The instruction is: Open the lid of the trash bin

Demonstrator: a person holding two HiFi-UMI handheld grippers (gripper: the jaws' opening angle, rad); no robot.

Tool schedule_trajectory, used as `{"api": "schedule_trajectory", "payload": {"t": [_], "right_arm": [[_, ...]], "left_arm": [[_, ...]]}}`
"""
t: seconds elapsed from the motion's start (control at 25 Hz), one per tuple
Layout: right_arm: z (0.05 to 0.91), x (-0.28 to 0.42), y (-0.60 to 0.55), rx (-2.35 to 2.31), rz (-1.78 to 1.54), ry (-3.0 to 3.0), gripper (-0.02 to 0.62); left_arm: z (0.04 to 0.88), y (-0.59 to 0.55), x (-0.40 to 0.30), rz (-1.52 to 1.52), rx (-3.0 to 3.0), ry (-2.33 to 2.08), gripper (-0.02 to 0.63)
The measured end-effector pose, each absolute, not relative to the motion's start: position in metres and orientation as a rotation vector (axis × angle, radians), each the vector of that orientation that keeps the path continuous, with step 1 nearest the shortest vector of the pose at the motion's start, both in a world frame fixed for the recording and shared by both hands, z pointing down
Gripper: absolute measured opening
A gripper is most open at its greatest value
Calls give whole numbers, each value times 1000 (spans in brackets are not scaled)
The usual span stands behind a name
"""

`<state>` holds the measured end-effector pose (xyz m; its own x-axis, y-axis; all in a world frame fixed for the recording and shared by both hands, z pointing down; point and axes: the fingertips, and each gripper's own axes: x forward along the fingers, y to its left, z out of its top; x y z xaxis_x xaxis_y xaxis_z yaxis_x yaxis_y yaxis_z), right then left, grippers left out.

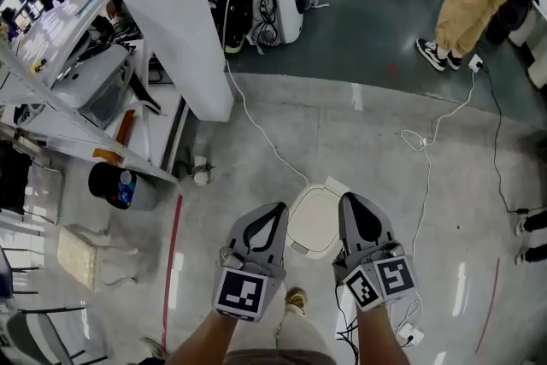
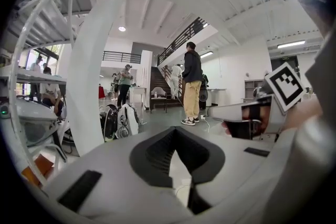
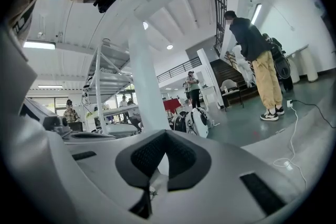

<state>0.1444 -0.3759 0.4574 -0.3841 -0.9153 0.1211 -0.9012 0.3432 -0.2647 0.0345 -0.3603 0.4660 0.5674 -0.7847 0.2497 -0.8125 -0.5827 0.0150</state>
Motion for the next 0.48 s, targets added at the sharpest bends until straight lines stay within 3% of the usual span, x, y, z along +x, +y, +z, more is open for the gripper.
{"api": "schedule_trajectory", "payload": {"t": [0.48], "right_arm": [[629,123,-423,-1830,-863,2705,34]], "left_arm": [[501,-360,20,355,2582,-1354,-9]]}}
